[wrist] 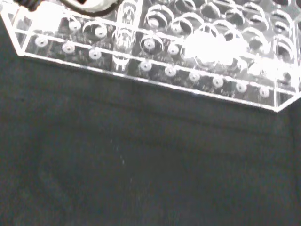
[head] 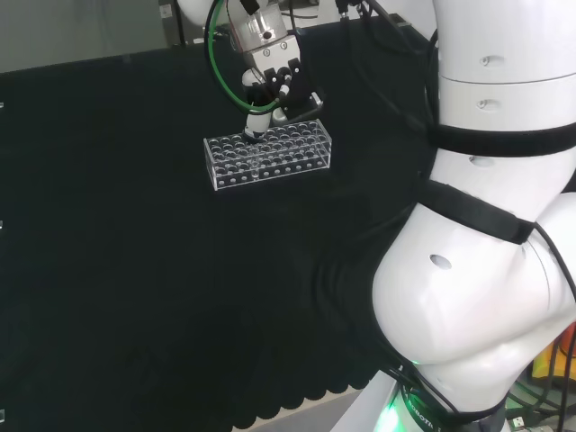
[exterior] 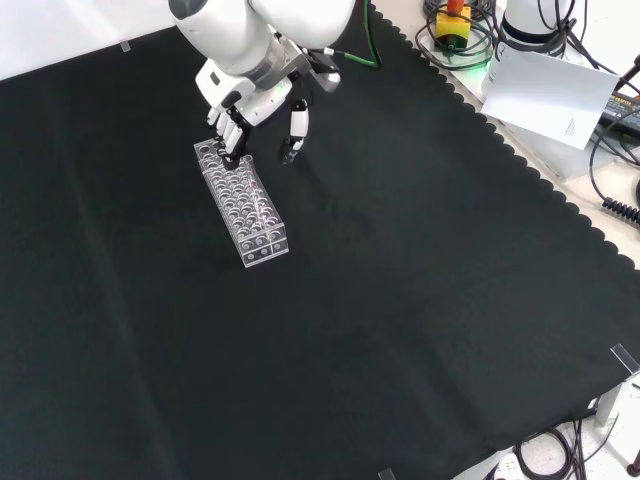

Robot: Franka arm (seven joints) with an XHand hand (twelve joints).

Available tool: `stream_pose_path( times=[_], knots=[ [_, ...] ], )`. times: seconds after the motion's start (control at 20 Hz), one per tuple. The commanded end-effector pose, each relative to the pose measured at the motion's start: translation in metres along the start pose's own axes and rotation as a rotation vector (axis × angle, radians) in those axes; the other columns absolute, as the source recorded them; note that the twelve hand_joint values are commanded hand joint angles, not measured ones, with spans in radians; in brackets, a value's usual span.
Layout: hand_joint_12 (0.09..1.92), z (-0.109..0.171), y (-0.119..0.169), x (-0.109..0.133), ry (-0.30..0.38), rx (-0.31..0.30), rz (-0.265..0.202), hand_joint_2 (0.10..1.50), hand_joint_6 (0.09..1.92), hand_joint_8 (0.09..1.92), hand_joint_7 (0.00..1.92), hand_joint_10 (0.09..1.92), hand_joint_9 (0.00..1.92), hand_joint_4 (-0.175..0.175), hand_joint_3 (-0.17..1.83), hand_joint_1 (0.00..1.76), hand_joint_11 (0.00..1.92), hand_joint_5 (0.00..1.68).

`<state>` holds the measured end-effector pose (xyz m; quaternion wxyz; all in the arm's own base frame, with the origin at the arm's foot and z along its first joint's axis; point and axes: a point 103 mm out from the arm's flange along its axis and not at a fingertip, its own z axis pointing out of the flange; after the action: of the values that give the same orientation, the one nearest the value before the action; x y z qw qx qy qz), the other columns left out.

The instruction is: Pick up the test tube.

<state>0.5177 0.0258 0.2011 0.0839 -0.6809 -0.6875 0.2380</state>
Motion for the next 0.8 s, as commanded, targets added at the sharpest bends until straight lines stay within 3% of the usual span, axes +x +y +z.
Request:
stream_pose_path(
  times=[0.05,0.25,0.4,0.55,0.75,0.8],
  knots=[
    [1.43,0.0012,0.0117,0.0058,-0.022,0.007,0.014,0.73,0.51,0.87,0.71,0.8,0.61,-0.08,0.5,0.85,0.42,0.46],
    [1.43,0.0033,0.0156,0.0056,-0.021,0.013,0.022,0.72,0.57,0.88,0.71,0.8,0.61,-0.081,0.52,0.86,0.42,0.44],
    [1.42,0.0029,0.0168,0.0052,-0.013,-0.017,0.026,0.72,0.61,0.87,0.76,0.8,0.64,-0.085,0.52,0.87,0.43,0.48],
    [1.37,0.0005,0.0175,0.0054,-0.018,-0.06,0.026,0.71,0.71,0.84,0.94,0.74,0.78,-0.109,0.55,0.91,0.51,0.61],
    [1.26,-0.0045,0.0187,0.005,-0.016,-0.114,0.028,0.71,0.71,0.75,1.28,0.62,1.11,-0.167,0.6,1.01,0.69,0.88],
    [1.25,-0.0056,0.0193,0.0048,-0.01,-0.124,0.03,0.79,0.78,0.72,1.35,0.6,1.18,-0.13,0.5,1.06,0.72,0.95]
  ],
)
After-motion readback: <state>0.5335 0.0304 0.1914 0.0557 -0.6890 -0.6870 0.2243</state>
